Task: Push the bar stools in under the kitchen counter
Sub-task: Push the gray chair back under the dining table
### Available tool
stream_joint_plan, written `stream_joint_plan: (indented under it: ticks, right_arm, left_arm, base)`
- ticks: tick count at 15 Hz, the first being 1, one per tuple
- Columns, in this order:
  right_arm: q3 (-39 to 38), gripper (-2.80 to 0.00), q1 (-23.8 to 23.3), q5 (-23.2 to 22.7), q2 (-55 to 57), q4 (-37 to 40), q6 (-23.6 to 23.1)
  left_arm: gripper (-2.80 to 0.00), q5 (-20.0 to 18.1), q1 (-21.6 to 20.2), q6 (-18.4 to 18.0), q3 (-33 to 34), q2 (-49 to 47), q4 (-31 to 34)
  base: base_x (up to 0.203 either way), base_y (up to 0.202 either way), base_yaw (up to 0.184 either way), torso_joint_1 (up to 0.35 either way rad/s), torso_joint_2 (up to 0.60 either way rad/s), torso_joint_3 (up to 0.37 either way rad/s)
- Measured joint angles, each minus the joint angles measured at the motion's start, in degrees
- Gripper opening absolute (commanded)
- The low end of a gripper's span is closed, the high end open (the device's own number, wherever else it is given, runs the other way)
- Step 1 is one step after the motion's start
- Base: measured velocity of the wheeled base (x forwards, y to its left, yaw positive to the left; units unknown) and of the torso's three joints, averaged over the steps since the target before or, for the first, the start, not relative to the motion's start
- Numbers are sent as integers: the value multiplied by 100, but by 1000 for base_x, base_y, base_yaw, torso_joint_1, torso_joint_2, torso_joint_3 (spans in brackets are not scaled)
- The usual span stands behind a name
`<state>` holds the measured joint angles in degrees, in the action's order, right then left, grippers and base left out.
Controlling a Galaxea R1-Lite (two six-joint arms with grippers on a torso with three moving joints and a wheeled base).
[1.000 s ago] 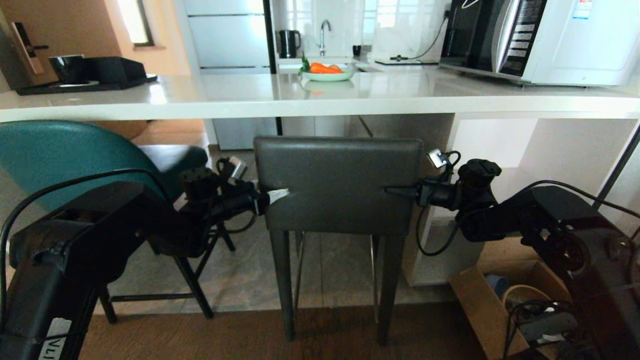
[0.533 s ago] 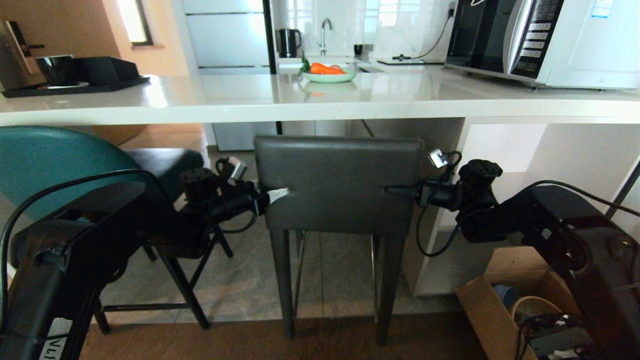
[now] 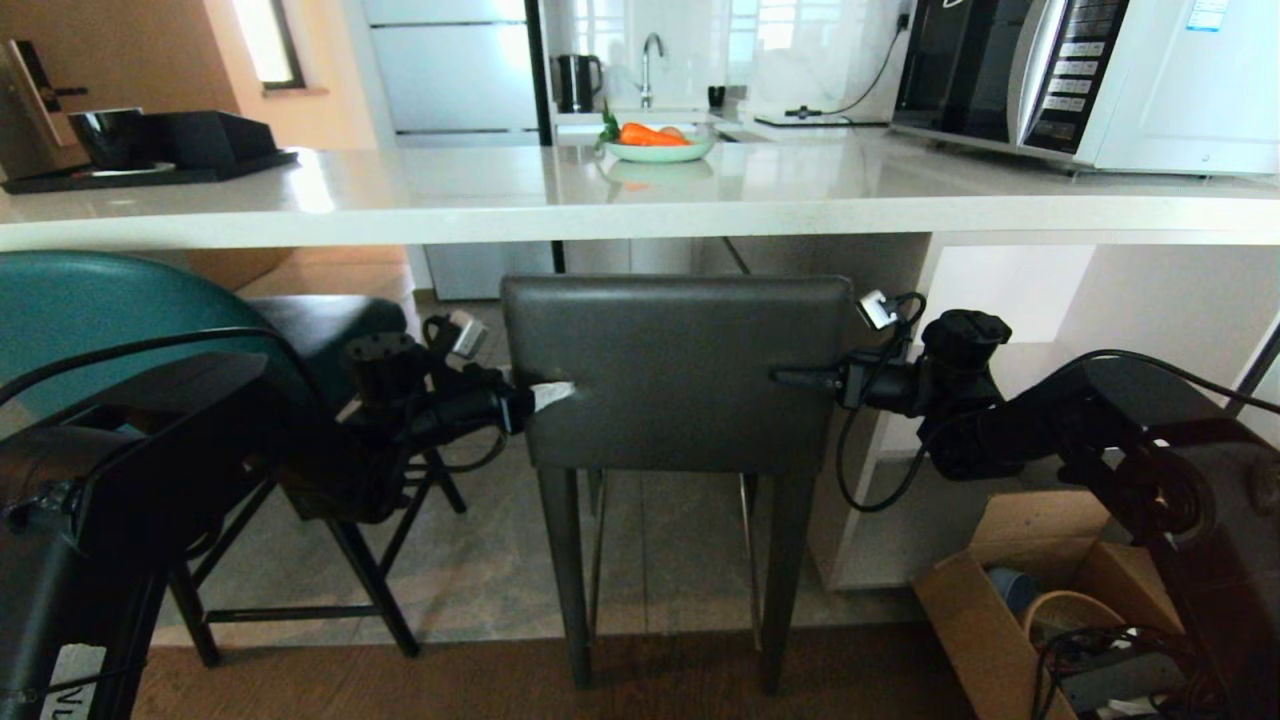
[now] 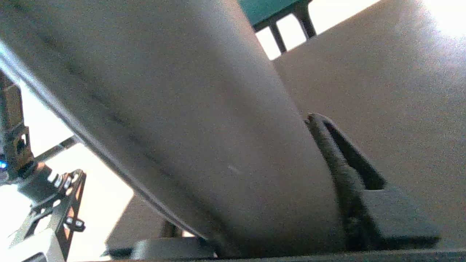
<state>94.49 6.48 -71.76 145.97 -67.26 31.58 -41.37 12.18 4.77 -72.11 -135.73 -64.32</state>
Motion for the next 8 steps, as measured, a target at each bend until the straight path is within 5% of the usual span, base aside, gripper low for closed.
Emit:
stream_joint_plan:
  ticks: [8]
  right_arm:
    - [60, 0, -450, -114, -115, -366, 88]
  left_arm:
    - [-280, -190, -79, 138, 12, 285, 353]
  base:
    - [0, 0, 0, 0, 0, 0]
